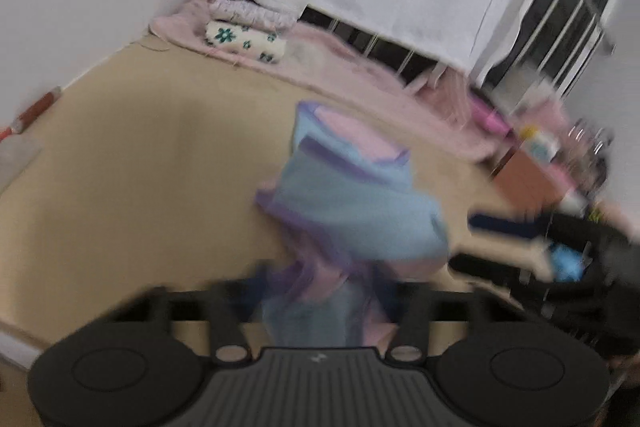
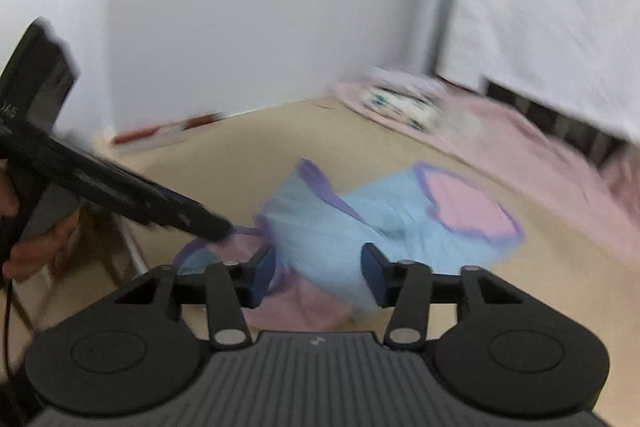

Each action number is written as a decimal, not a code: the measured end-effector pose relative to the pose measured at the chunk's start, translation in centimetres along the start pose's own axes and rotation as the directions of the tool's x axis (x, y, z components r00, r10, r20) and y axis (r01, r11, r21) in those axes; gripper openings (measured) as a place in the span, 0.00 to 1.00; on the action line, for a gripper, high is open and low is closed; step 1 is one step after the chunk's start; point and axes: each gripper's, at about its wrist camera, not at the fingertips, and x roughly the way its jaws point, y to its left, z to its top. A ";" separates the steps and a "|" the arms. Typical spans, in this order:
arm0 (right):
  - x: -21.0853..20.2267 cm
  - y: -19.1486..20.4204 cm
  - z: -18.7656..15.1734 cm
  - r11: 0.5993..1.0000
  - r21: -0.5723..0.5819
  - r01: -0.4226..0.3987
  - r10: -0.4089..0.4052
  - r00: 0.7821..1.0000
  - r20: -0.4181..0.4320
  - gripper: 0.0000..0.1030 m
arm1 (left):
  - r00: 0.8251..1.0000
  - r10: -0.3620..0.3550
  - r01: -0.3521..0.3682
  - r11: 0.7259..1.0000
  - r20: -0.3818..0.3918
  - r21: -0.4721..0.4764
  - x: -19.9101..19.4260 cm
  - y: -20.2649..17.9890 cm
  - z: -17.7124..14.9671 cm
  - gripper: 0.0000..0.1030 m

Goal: Fold clothes
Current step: 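Carry the garment to the table and drop it with both grippers, then grasp the garment's trimmed edge with the left gripper while the right gripper grasps another edge, then lift the garment high with both grippers and shake it out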

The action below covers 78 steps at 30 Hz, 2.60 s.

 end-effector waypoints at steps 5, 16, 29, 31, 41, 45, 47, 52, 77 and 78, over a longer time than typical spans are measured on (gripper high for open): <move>6.5 2.1 2.4 0.986 -0.166 -0.034 0.020 0.996 -0.088 0.39 | 0.994 0.090 -0.081 0.984 0.053 -0.158 -0.9 2.3 -2.3 0.05; 7.6 0.6 1.9 0.985 -0.069 0.159 -0.166 0.980 -0.112 0.02 | 0.971 0.197 -0.173 0.969 0.133 -0.174 -1.1 0.4 -3.2 0.04; -3.9 -0.3 -7.5 0.890 0.127 0.437 -0.429 0.899 -0.088 0.35 | 0.979 0.115 -0.107 0.993 0.169 -0.054 -1.9 -5.9 -5.9 0.49; -4.0 1.0 -7.3 0.897 0.048 0.439 -0.437 0.898 -0.057 0.37 | 0.973 0.153 -0.154 0.988 0.171 -0.009 -1.7 -6.5 -6.3 0.49; 0.5 0.8 -7.7 0.899 -0.301 0.318 -0.381 0.906 -0.183 0.35 | 0.974 0.158 -0.187 0.965 0.161 0.182 -1.5 -9.2 -6.7 0.48; 1.2 0.1 -7.9 0.905 -0.287 0.315 -0.382 0.898 -0.220 0.13 | 0.979 0.172 -0.194 0.953 0.111 0.233 0.0 -9.9 -6.7 0.33; 1.0 -0.5 -7.8 0.917 -0.242 0.317 -0.374 0.894 -0.246 0.01 | 0.976 0.185 -0.209 0.949 0.117 0.238 0.1 -9.9 -6.8 0.20; -2.7 -1.2 -6.9 0.902 -0.055 0.428 -0.432 0.892 -0.136 0.01 | 0.964 0.222 -0.258 0.917 0.147 0.303 -0.1 -10.2 -7.2 0.22; -1.8 4.1 -10.0 0.777 -0.550 0.305 -0.434 0.893 -0.119 0.38 | 0.917 0.233 -0.329 0.900 0.323 0.285 -2.5 -11.0 -5.6 0.01; -1.7 4.2 -10.0 0.773 -0.556 0.305 -0.438 0.891 -0.121 0.38 | 0.916 0.230 -0.327 0.903 0.330 0.279 -2.7 -11.0 -5.6 0.01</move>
